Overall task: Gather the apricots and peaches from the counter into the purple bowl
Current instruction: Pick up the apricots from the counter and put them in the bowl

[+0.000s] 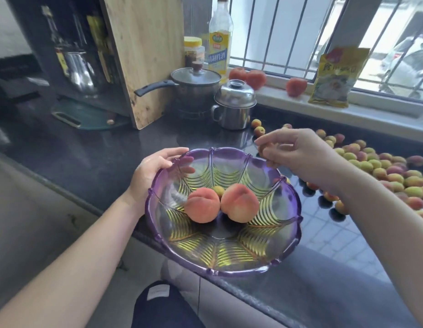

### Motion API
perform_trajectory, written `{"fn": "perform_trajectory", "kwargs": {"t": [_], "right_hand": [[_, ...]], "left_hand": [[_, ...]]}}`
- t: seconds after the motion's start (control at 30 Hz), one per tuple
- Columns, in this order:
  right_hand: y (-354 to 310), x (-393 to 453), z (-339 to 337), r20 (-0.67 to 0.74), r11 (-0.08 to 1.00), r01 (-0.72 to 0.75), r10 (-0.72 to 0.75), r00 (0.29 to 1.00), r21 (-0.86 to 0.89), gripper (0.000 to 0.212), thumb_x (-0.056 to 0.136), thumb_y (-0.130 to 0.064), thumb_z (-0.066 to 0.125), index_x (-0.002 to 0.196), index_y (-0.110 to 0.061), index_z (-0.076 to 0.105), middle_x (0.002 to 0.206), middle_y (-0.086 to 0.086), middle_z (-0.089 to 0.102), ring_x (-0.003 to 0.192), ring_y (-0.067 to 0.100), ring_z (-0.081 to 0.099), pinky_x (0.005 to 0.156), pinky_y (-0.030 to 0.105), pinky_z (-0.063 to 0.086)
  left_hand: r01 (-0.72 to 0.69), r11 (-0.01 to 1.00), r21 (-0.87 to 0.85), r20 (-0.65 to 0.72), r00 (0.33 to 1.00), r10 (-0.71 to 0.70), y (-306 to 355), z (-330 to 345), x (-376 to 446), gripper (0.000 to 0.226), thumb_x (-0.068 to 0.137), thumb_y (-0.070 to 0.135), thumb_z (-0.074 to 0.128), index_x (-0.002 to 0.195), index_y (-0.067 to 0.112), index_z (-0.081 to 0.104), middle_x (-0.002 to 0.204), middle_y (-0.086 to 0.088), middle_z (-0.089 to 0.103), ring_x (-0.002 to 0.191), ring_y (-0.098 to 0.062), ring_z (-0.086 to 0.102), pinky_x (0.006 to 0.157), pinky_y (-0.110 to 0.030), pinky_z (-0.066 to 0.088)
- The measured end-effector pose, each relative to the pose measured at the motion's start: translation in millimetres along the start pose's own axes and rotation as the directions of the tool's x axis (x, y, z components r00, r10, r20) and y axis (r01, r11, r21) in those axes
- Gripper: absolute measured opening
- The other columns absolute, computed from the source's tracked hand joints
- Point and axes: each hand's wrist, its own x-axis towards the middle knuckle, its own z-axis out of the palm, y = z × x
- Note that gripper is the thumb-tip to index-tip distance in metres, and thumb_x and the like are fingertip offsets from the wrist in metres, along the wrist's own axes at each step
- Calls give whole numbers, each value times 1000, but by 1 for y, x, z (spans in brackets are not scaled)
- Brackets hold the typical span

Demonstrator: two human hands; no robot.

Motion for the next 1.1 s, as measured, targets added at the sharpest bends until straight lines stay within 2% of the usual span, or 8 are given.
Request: {"fn": "perform_trajectory", "kwargs": {"t": [0.1, 0.17, 0.33, 0.43, 0.57, 0.73, 0.97, 1.1], "right_hand": [[-1, 8, 5, 114, 992, 8, 6, 994, -127, 26, 97, -14, 66, 107, -35, 77, 98, -4, 76, 91, 14, 74, 87, 35, 61], [-1, 17, 15, 218, 972, 33, 19, 976, -234, 31, 98, -15, 65, 106, -42, 77, 102, -9, 73, 91, 18, 73, 85, 50, 60], [-11, 39, 53, 291, 829, 173, -13, 957, -532, 32, 92, -28, 72, 124, -31, 70, 98, -23, 56, 81, 3, 54, 79, 21, 39], [-16, 47, 68, 329, 749, 202, 22, 944, -631, 22, 90, -26, 71, 111, -30, 74, 96, -16, 61, 91, 12, 58, 75, 23, 41], [-18, 47, 73, 330, 729, 161, 93, 939, -665, 10, 88, -27, 71, 97, -32, 74, 90, -14, 63, 84, 13, 60, 60, 18, 42], [-22, 47, 80, 250, 733, 54, 161, 955, -678, 2, 87, -28, 73, 88, -27, 72, 89, -5, 68, 86, 19, 64, 62, 24, 47], [-18, 46, 88, 201, 647, 31, 189, 961, -762, 22, 85, -38, 77, 92, -16, 74, 91, 4, 68, 87, 25, 64, 68, 28, 51], [-23, 45, 72, 192, 723, 18, 159, 969, -690, 21, 87, -36, 73, 81, -17, 74, 79, 3, 72, 80, 24, 70, 67, 32, 58]], "left_hand": [[-20, 1000, 19, -22, 1000, 20, -1, -1, -1, 49, 83, 11, 45, 124, -2, 68, 112, -24, 76, 98, -40, 74, 88, -39, 61], [-16, 999, 37, -8, 1000, 16, 0, -1, 0, 49, 84, 13, 45, 125, -2, 68, 112, -26, 75, 97, -40, 73, 86, -39, 61], [-20, 999, 43, -8, 1000, 21, 1, 0, -1, 45, 85, 14, 45, 120, 1, 71, 110, -23, 76, 94, -36, 74, 82, -37, 61], [-27, 999, 47, -22, 999, 28, 0, 0, -1, 44, 85, 14, 46, 117, 2, 73, 108, -22, 77, 95, -36, 74, 83, -37, 61], [-26, 999, 47, -29, 999, 27, 0, 0, 0, 46, 84, 15, 46, 119, -1, 71, 108, -23, 76, 93, -36, 74, 81, -36, 61], [-32, 997, 65, -26, 999, 34, -1, 1, 0, 46, 85, 16, 45, 119, -2, 70, 109, -23, 76, 96, -35, 74, 81, -36, 61], [-34, 997, 73, -57, 998, 38, 0, 1, -2, 44, 87, 16, 46, 119, -1, 71, 109, -23, 76, 95, -37, 74, 82, -36, 61], [-30, 996, 83, -61, 998, 35, 1, 2, -4, 44, 87, 16, 46, 119, 0, 71, 108, -21, 77, 94, -36, 75, 81, -36, 61]]}}
